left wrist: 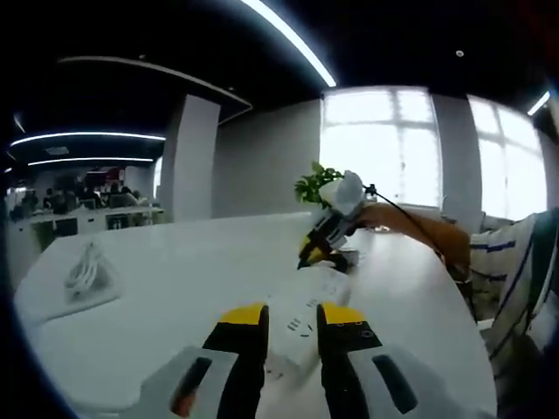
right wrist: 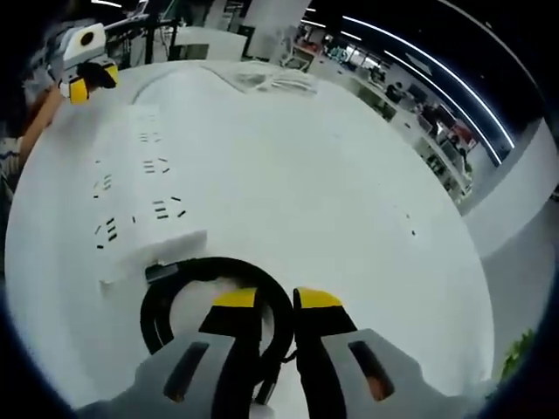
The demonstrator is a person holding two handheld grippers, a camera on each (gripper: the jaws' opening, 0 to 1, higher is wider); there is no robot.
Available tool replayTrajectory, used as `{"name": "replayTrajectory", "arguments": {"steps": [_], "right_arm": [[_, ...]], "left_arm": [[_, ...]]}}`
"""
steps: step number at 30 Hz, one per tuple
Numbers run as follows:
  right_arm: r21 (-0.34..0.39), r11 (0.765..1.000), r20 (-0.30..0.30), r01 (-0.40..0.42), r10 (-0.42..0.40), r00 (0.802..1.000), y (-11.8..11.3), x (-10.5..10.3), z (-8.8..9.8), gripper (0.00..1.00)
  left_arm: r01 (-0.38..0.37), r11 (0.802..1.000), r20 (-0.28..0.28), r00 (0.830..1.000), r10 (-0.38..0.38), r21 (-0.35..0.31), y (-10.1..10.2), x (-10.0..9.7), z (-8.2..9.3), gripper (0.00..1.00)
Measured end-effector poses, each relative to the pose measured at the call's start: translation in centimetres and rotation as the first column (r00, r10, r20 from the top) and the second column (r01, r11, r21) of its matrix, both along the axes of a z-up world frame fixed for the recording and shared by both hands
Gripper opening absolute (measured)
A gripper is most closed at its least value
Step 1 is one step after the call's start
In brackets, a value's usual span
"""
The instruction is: Straighten the power strip on the desk, plug the charger into it
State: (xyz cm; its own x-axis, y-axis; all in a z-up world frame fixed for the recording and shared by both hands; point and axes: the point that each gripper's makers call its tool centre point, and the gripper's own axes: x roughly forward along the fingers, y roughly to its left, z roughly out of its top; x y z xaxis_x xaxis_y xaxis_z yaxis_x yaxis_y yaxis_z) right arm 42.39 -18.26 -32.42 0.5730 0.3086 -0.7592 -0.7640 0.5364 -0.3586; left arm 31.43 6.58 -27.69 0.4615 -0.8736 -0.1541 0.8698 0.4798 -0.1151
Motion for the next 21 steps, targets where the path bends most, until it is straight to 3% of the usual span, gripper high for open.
{"name": "replayTrajectory", "arguments": {"steps": [6,16,21], "right_arm": [[0.008,1.000,0.006,0.008,-0.008,1.000,-0.2,0.1,0.1,0.14],[-0.028,0.999,0.075,0.029,-0.027,0.997,-1.3,0.4,0.5,0.08],[-0.002,0.998,0.093,0.055,-0.055,0.994,-2.0,0.2,0.9,0.06]], "left_arm": [[0.004,1.000,0.004,1.000,-0.004,-0.015,-0.1,0.0,0.4,0.22],[0.006,1.000,0.000,1.000,-0.006,0.006,-0.3,0.1,-0.1,0.22],[0.001,1.000,-0.007,1.000,-0.001,0.003,-0.1,0.3,-0.1,0.22]]}}
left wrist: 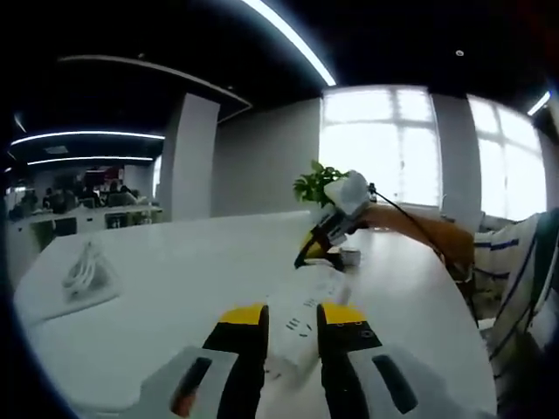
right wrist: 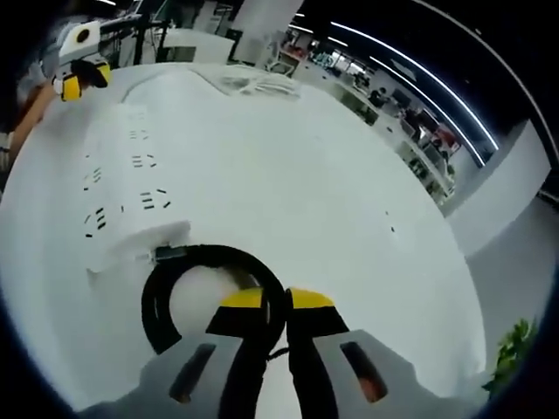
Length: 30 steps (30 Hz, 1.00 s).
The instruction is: Straighten the power strip on the desk, plug the charger into it
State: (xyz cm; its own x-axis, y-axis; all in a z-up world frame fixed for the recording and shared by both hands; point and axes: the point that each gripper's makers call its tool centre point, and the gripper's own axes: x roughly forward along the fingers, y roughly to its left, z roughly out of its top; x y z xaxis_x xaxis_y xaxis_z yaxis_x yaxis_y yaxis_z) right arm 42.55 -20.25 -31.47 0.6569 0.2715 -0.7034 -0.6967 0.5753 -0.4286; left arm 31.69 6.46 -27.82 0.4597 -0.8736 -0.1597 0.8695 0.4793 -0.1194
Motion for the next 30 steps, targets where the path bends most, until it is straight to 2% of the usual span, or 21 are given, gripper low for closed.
{"name": "replayTrajectory", "arguments": {"steps": [6,11,30], "right_arm": [[0.045,0.999,0.026,0.025,-0.026,0.999,-0.3,-0.3,0.2,0.05],[0.037,0.999,0.050,0.026,-0.028,0.998,-0.2,-0.3,0.4,0.05],[0.117,0.993,0.130,0.029,-0.044,0.991,-0.3,-1.4,3.6,0.04]], "left_arm": [[0.011,1.000,-0.003,1.000,-0.011,0.008,-0.3,-0.2,-0.2,0.22],[0.015,1.000,-0.004,1.000,-0.015,0.014,-0.3,-0.3,-0.3,0.22],[0.026,1.000,-0.003,1.000,-0.026,0.015,-0.5,-0.6,-0.3,0.22]]}}
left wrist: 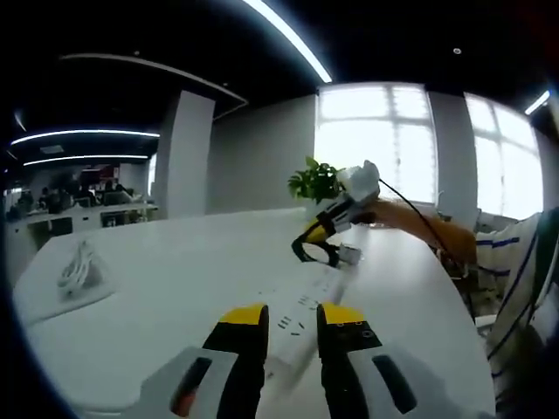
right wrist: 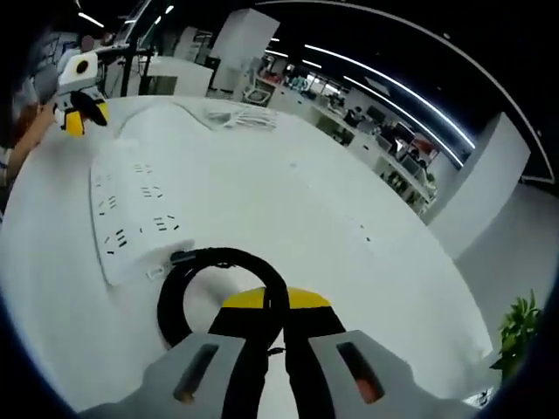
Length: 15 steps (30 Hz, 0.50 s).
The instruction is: Straighten the power strip on the desk, plug the charger into it
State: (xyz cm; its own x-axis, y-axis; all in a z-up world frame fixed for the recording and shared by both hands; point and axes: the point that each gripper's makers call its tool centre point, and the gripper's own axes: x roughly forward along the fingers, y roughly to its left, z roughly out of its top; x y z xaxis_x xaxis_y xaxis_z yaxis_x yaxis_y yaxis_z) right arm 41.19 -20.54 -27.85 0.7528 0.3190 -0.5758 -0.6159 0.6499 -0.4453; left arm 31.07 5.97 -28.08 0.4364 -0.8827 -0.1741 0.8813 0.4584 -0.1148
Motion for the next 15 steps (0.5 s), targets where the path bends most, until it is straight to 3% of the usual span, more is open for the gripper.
{"name": "replayTrajectory", "arguments": {"steps": [3,5,15], "right_arm": [[0.017,1.000,0.021,0.000,0.000,1.000,0.0,-0.4,0.8,0.03],[0.096,0.995,0.033,-0.018,0.015,0.999,0.9,-0.8,1.7,0.03],[0.097,0.994,0.045,-0.053,0.048,0.998,2.8,-1.0,2.6,0.03]], "left_arm": [[0.004,1.000,0.001,1.000,-0.004,-0.003,0.0,-0.1,0.1,0.22],[0.004,1.000,0.001,1.000,-0.004,-0.004,-0.1,-0.1,0.1,0.22],[0.007,1.000,0.004,1.000,-0.007,-0.010,-0.1,-0.1,0.2,0.22]]}}
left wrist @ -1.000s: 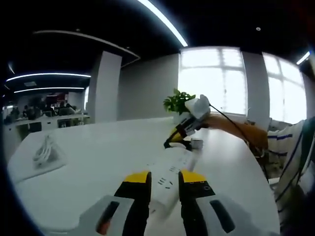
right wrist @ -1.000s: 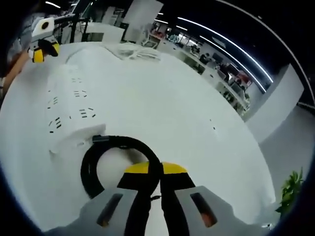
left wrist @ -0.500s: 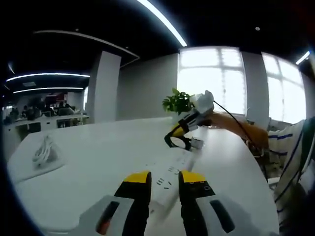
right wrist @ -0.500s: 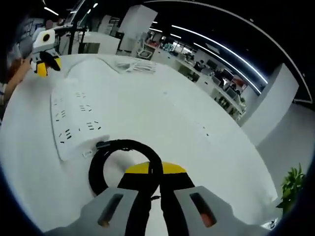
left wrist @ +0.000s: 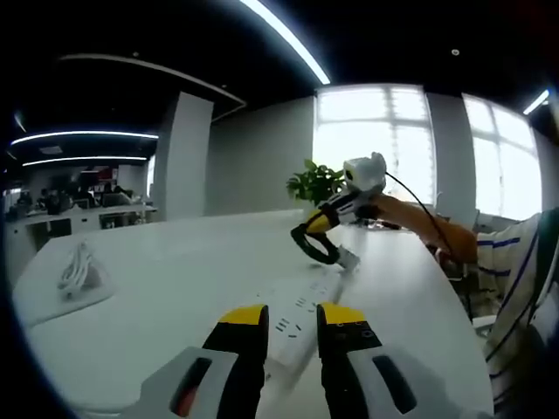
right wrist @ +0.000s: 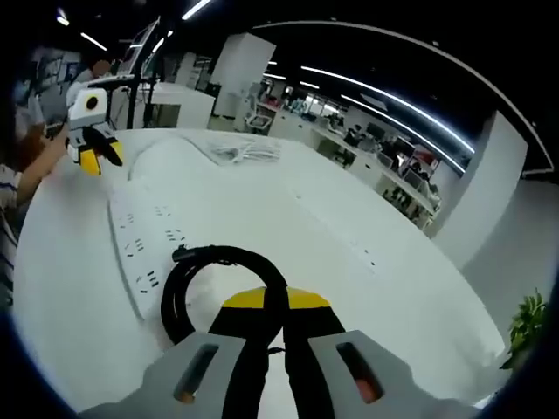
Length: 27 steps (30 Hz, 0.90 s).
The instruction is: Straighten the power strip on the desk, plug the charger into it
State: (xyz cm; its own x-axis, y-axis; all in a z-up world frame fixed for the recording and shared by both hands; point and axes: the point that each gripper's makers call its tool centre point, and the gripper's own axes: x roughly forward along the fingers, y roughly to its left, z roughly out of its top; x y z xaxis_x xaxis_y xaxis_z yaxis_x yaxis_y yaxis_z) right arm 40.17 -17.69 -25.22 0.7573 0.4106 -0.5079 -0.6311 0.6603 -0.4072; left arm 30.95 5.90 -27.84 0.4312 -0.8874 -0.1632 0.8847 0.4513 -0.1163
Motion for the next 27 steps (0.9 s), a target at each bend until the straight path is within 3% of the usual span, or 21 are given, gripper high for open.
{"name": "replayTrajectory", "arguments": {"steps": [18,27], "right_arm": [[0.036,0.999,0.016,-0.004,0.003,1.000,0.1,0.3,-0.2,0.03],[0.140,0.990,0.058,-0.024,0.016,0.998,0.2,-0.4,0.8,0.03]], "left_arm": [[0.001,1.000,0.011,1.000,-0.001,-0.019,0.0,0.0,0.6,0.22],[0.002,1.000,0.004,1.000,-0.002,0.001,-0.1,0.0,0.0,0.22]]}}
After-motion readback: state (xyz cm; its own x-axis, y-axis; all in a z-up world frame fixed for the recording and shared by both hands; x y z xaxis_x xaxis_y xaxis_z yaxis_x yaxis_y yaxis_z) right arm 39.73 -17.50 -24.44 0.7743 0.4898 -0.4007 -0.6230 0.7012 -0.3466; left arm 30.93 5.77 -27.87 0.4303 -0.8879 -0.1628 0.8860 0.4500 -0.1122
